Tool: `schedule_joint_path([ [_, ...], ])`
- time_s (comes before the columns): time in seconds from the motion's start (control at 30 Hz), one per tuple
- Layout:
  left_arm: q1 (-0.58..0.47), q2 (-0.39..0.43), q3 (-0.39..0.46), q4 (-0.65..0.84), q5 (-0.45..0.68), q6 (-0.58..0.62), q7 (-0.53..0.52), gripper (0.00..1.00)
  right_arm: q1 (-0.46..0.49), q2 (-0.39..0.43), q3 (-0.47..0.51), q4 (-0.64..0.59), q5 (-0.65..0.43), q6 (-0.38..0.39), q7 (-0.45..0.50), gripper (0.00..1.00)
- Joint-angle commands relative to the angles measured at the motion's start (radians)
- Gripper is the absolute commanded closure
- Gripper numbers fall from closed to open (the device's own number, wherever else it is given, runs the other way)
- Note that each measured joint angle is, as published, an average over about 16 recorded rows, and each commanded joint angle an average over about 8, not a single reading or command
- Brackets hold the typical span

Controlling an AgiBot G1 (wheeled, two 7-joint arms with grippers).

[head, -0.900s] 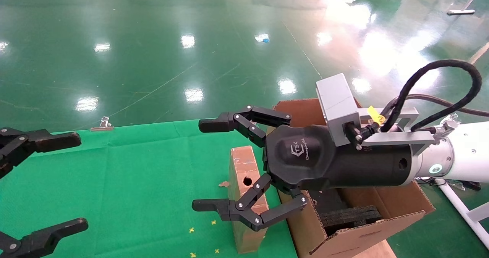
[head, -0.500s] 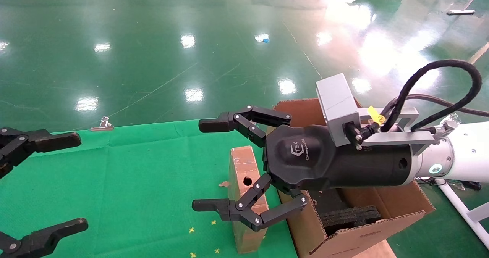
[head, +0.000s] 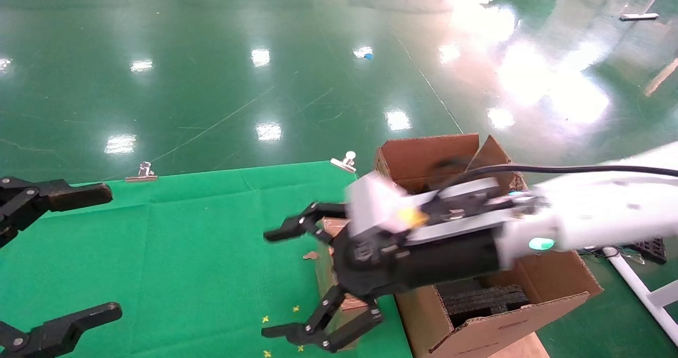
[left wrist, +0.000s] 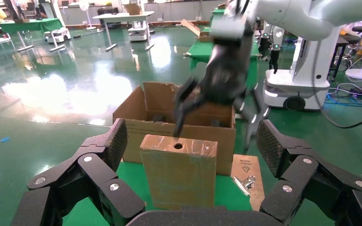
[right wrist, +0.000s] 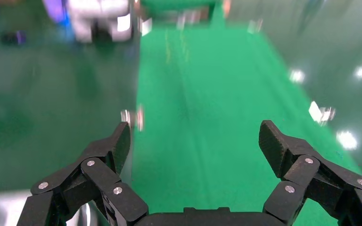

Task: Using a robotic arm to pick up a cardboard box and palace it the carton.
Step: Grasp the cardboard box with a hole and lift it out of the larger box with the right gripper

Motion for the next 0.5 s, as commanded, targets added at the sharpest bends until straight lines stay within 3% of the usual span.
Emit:
schedule_joint_path([
  [0.03, 0.0, 0.0, 0.0, 0.0, 0.0, 0.0, 0.0, 0.0, 0.047, -0.022, -0.044, 0.009, -0.09, 0.0, 0.035, 0.0],
  [0.27, 0.0, 0.0, 0.001, 0.0, 0.0, 0.0, 0.0, 0.0, 0.238, -0.167, -0.252, 0.006, -0.395, -0.05, 0.166, 0.0],
  [0.5, 0.0, 0.0, 0.001, 0.0, -0.001, 0.0, 0.001, 0.0, 0.415, -0.256, -0.404, 0.001, -0.559, -0.063, 0.29, 0.0],
])
